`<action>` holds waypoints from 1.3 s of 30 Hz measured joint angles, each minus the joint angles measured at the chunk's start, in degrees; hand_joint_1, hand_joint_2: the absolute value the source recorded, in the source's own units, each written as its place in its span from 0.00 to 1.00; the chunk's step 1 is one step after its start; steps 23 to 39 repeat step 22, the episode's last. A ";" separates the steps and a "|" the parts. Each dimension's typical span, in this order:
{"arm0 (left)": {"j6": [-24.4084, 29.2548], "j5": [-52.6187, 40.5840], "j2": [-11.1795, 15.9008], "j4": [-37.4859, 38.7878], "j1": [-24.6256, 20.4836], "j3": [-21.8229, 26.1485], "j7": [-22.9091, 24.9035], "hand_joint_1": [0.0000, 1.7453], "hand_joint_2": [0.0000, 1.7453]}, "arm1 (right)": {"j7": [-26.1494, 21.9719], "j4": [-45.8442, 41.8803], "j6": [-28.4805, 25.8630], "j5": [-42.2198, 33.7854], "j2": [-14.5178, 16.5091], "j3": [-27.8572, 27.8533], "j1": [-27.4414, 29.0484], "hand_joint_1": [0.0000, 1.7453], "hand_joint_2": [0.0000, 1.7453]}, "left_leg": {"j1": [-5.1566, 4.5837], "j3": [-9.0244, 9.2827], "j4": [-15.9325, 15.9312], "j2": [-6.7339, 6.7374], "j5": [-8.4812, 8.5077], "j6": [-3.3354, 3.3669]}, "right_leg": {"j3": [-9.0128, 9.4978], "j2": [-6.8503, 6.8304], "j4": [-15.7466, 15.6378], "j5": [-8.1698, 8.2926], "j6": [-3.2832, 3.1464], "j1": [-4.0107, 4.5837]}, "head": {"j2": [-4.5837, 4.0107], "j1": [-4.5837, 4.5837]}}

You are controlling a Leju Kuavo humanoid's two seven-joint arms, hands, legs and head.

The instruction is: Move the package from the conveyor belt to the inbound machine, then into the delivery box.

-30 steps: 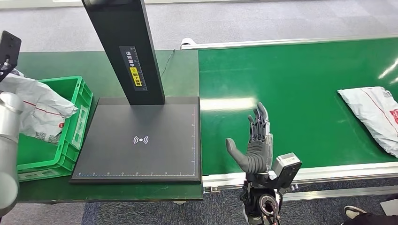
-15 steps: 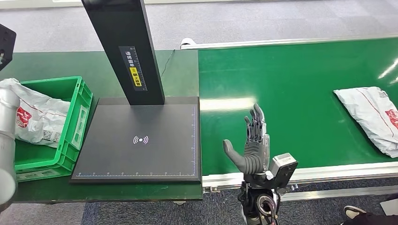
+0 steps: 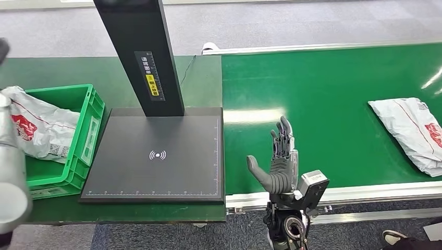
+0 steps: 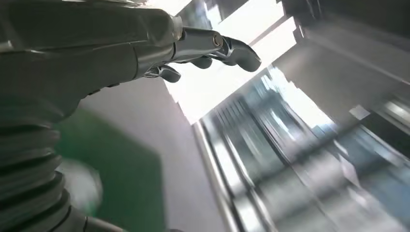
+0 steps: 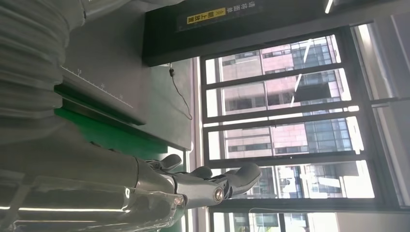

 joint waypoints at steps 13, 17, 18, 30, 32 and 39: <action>-19.17 42.73 -15.34 -33.93 41.10 -24.14 -7.28 0.00 1.00 | 1.43 -0.02 -1.79 2.92 0.02 -0.63 0.78 0.00 1.00 | -0.13 0.00 -0.02 0.41 -0.30 0.12 | -0.09 0.41 -0.06 -0.11 0.13 -0.11 | -0.01 -0.02; -26.76 46.10 -18.34 -36.60 48.71 -28.44 -8.58 0.00 1.00 | 1.97 -0.02 -2.74 3.81 0.02 -0.87 2.22 0.00 1.00 | -0.13 0.00 -0.02 0.42 -0.34 0.14 | -0.09 0.42 -0.06 -0.13 0.15 -0.10 | -0.01 0.00; -27.49 46.04 -18.96 -36.76 50.35 -29.34 -8.80 0.00 1.00 | 2.03 -0.02 -2.96 3.89 0.03 -0.95 2.74 0.00 1.00 | -0.13 0.00 -0.02 0.42 -0.35 0.15 | -0.09 0.42 -0.06 -0.14 0.16 -0.11 | -0.01 0.00; -28.14 45.24 -20.65 -36.84 55.33 -31.53 -8.76 0.00 1.00 | 2.10 -0.02 -3.48 4.37 0.07 -1.20 4.78 0.00 1.00 | -0.13 -0.02 -0.02 0.41 -0.39 0.19 | -0.09 0.41 -0.06 -0.16 0.19 -0.11 | -0.01 0.00; -28.14 45.24 -20.65 -36.84 55.33 -31.53 -8.76 0.00 1.00 | 2.10 -0.02 -3.48 4.37 0.07 -1.20 4.78 0.00 1.00 | -0.13 -0.02 -0.02 0.41 -0.39 0.19 | -0.09 0.41 -0.06 -0.16 0.19 -0.11 | -0.01 0.00; -28.14 45.24 -20.65 -36.84 55.33 -31.53 -8.76 0.00 1.00 | 2.10 -0.02 -3.48 4.37 0.07 -1.20 4.78 0.00 1.00 | -0.13 -0.02 -0.02 0.41 -0.39 0.19 | -0.09 0.41 -0.06 -0.16 0.19 -0.11 | -0.01 0.00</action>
